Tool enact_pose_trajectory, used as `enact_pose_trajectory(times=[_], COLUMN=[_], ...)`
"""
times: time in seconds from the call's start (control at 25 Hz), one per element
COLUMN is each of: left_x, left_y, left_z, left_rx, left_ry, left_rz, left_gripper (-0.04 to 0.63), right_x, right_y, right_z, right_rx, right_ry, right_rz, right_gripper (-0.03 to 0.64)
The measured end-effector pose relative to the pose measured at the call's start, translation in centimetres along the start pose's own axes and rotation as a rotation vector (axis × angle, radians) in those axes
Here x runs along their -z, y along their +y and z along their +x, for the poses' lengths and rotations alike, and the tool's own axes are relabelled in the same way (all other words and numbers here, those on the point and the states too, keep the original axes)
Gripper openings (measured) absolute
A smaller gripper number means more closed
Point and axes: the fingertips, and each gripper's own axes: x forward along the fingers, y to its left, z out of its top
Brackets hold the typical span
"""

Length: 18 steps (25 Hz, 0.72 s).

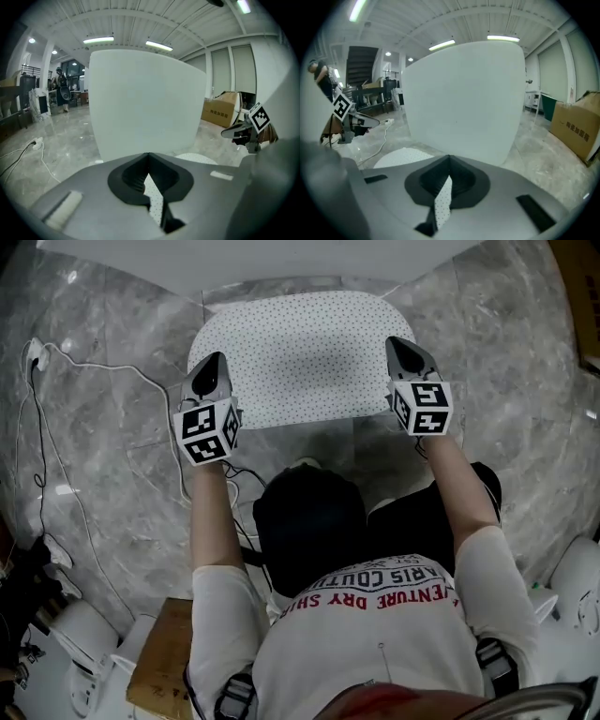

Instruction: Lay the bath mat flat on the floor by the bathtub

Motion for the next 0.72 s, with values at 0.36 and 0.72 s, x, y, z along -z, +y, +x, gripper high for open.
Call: enact_pose_trajectory(times=[0.36, 0.72], left_x=[-13.3, -28.2], left_y=[-4.8, -9.9], left_z=[-6.1, -17.1], left_rx=[0.104, 0.164], left_ry=[-0.211, -0.243], left_rz=[0.106, 0.093], left_gripper=[0.011, 0.011], right_x=[-12.3, -26.6], right_y=[1.5, 2.0], right_z=[-5.6, -17.7], right_rx=[-0.064, -0.05], right_ry=[-0.243, -0.303], right_rz=[-0.016, -0.037], right_gripper=[0.008, 0.008])
